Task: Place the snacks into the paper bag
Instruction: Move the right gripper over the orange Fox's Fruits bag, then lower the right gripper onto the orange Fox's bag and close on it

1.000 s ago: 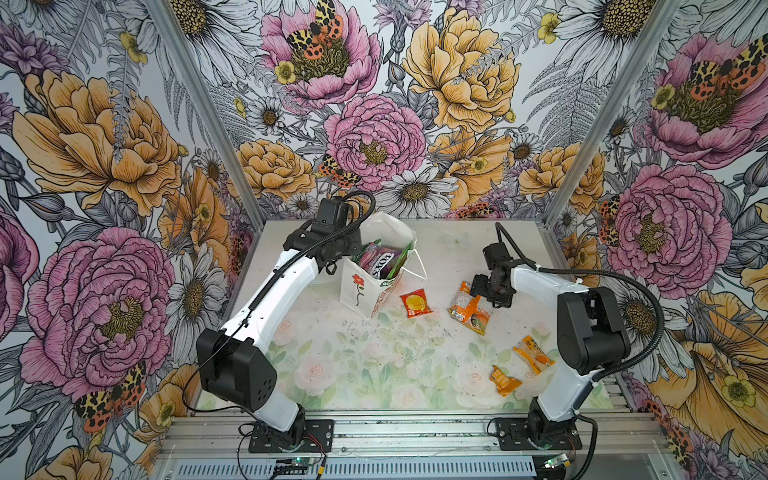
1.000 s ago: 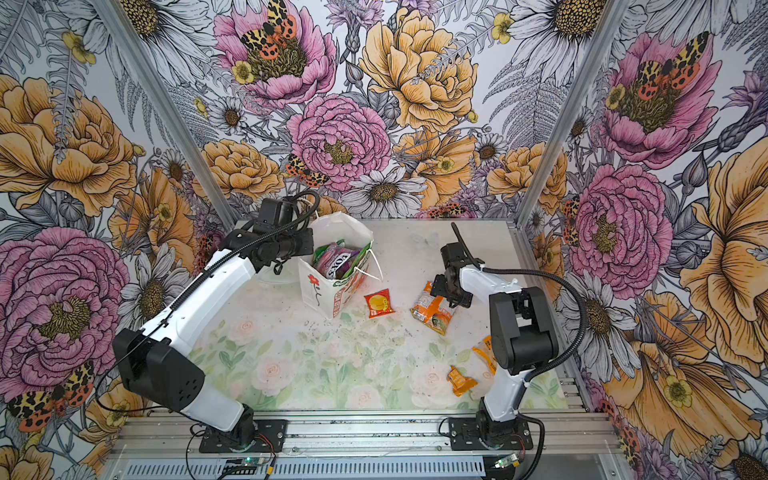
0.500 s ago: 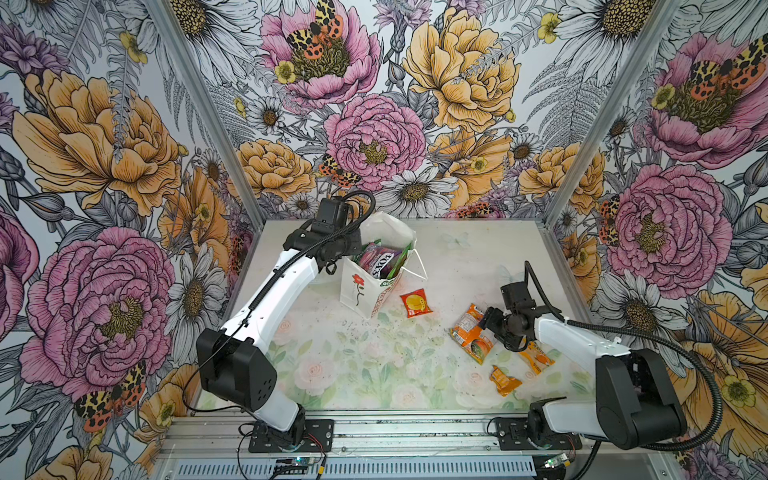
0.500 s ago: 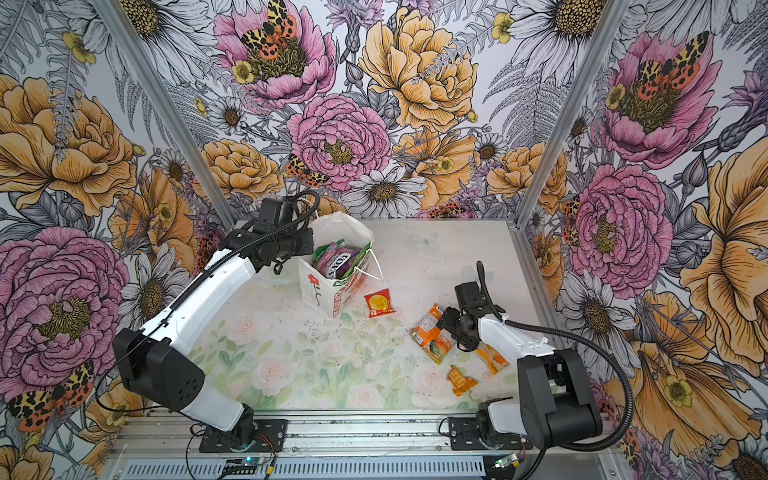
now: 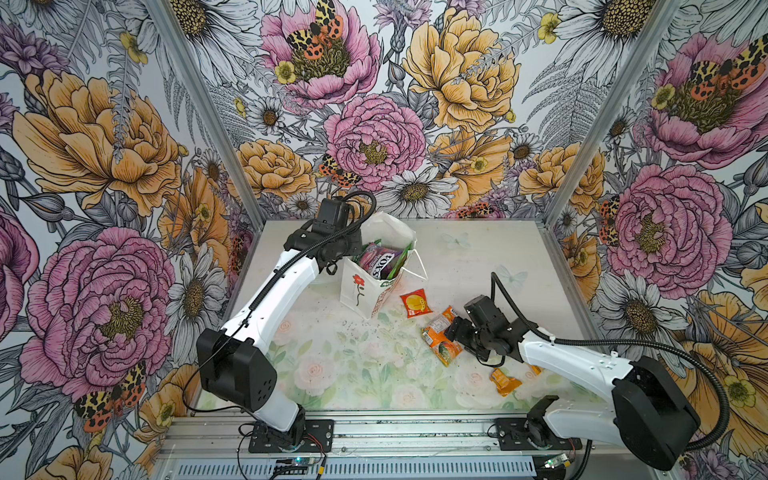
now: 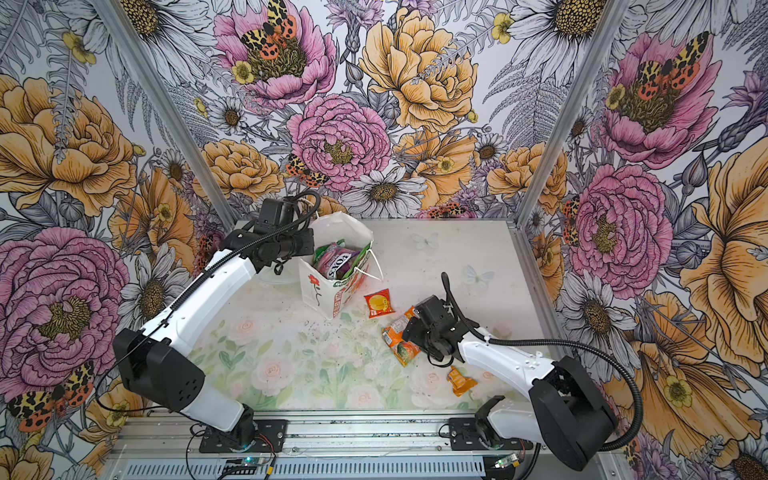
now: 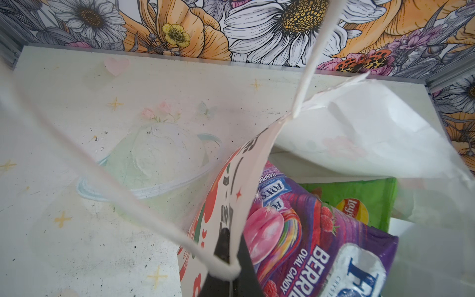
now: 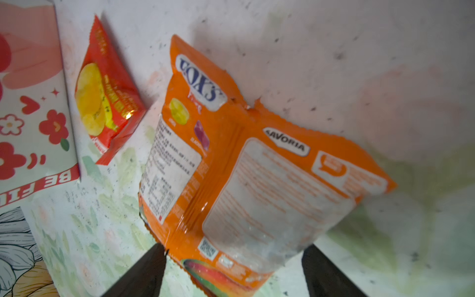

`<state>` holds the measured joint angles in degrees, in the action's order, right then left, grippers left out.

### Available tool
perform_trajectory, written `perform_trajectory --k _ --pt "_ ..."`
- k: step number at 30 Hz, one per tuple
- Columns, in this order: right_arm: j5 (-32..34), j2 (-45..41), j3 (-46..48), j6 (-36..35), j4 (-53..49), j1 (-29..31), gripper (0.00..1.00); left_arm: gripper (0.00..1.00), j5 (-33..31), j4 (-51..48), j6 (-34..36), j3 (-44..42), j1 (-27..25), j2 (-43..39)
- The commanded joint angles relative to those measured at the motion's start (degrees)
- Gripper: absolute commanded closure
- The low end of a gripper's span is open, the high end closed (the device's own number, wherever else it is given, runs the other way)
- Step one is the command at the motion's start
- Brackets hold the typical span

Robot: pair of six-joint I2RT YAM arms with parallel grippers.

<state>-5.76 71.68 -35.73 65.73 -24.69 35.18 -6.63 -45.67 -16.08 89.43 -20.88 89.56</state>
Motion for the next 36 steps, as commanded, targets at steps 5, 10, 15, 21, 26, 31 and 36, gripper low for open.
perform_trajectory --k 5,10,15,21,26,31,36 --pt "7.12 -0.02 -10.47 -8.74 -9.31 0.25 0.15 1.00 -1.90 4.32 1.13 0.41 -0.33 -2.10" --pt "13.41 4.83 -21.60 -29.86 -19.40 -3.11 0.15 1.00 -1.46 4.37 1.05 0.55 -0.23 -2.61" --pt "14.25 15.15 -27.35 -38.81 -19.70 -5.23 0.15 1.00 -1.91 4.42 1.17 0.44 -0.22 -2.47" --pt "10.53 26.50 -33.31 -39.38 -19.96 -5.19 0.18 1.00 -1.94 4.35 1.30 0.51 -0.21 -2.55" --pt "9.71 29.75 -32.96 -37.18 -20.14 -5.27 0.20 1.00 -1.72 4.33 1.31 0.49 -0.21 -2.63" --pt "12.27 26.31 -27.13 -32.12 -21.13 -7.67 0.21 1.00 -1.43 4.31 1.14 0.50 -0.20 -2.71" --pt "11.94 17.23 -21.06 -26.26 -23.99 -8.68 0.22 1.00 -1.23 4.32 1.05 0.52 -0.24 -2.67"
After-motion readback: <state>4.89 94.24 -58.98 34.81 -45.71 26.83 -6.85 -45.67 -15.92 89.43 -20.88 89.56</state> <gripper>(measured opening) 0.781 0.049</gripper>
